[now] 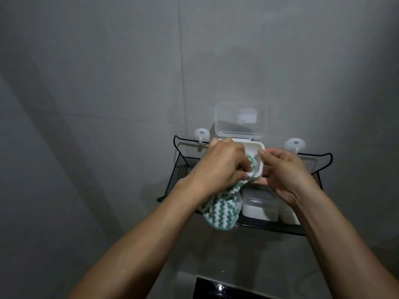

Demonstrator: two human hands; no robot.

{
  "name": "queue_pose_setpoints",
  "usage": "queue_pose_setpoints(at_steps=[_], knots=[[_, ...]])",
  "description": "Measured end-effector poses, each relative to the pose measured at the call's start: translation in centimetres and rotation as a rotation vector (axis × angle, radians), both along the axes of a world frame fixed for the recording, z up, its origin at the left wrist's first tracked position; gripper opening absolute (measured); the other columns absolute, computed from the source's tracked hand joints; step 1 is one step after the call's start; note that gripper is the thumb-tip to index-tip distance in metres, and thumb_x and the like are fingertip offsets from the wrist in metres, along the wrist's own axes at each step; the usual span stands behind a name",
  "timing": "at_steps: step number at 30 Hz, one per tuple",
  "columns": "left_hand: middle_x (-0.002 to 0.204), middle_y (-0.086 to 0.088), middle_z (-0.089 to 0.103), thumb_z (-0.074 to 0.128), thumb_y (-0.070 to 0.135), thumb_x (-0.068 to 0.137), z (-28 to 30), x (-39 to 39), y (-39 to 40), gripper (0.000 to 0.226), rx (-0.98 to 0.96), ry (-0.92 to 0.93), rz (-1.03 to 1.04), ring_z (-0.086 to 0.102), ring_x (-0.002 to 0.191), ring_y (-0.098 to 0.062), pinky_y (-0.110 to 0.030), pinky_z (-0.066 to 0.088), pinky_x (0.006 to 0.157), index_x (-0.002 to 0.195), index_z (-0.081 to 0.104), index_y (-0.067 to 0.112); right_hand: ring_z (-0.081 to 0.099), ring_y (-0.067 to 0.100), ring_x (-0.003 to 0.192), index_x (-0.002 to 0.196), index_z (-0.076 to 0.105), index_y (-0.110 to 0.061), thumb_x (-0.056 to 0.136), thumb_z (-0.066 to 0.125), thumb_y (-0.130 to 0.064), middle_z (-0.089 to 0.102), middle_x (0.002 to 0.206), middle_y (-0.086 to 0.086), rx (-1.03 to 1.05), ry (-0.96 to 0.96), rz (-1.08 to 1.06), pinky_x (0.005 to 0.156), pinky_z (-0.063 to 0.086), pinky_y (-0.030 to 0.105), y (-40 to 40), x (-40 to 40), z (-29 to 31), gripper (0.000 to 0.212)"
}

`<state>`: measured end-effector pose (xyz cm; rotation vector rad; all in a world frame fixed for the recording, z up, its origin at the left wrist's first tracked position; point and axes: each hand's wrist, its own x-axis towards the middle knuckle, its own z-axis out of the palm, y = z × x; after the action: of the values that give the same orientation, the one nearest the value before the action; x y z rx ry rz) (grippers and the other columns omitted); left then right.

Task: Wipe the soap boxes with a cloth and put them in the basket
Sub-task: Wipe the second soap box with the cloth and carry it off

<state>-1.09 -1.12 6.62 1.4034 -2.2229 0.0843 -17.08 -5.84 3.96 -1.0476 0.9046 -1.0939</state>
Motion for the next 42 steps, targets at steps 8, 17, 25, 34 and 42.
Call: queue_pose_setpoints(at_steps=[8,17,25,34,42], knots=[[0.090,0.007,0.064,0.081,0.027,0.079,-0.5,4.3,-0.6,0.014,0.054,-0.130,-0.025,0.048,0.083,-0.006,-0.031,0.036,0.080,0.092,0.079,0.024,0.075,0.025,0.068,0.098,0.063,-0.001,0.101,0.051,-0.007,0.075,0.079,0.015,0.024,0.030,-0.065,0.053,0.060,0.042,0.0,-1.6,-0.5,0.014],[0.089,-0.009,0.067,0.079,0.015,0.081,1.1,6.7,-0.8,0.017,-0.176,0.012,0.061,0.064,0.077,-0.028,-0.035,0.049,0.067,0.097,0.079,0.009,0.069,0.028,0.075,0.113,0.061,0.005,0.101,0.051,-0.008,0.070,0.097,0.022,0.045,0.073,-0.056,0.062,0.061,0.043,0.5,-1.1,-0.1,0.020],[0.094,-0.002,0.064,0.071,0.030,0.087,-0.1,3.1,-1.5,0.021,-0.209,-0.143,0.050,0.056,0.091,-0.022,-0.034,0.037,0.077,0.104,0.077,0.019,0.071,0.027,0.068,0.094,0.061,0.000,0.100,0.052,-0.006,0.072,0.082,0.018,0.006,0.035,-0.014,0.053,0.062,0.039,0.9,-0.2,0.4,0.012],[0.091,0.001,0.053,0.072,0.023,0.085,-2.5,2.5,-2.0,0.011,-0.035,0.065,0.262,0.054,0.084,-0.018,-0.031,0.045,0.075,0.093,0.075,0.016,0.067,0.029,0.075,0.090,0.063,-0.001,0.099,0.054,-0.005,0.068,0.086,0.019,-0.003,0.060,-0.097,0.068,0.059,0.046,0.9,-0.5,-0.3,0.013],[0.072,0.015,0.052,0.077,0.025,0.075,-1.6,5.3,-0.3,0.009,0.241,0.010,0.191,0.053,0.074,-0.012,-0.028,0.042,0.067,0.082,0.071,0.026,0.068,0.016,0.060,0.091,0.069,-0.013,0.096,0.060,-0.010,0.072,0.073,0.004,-0.014,0.127,-0.148,0.049,0.054,0.027,0.3,-1.6,0.0,0.010]])
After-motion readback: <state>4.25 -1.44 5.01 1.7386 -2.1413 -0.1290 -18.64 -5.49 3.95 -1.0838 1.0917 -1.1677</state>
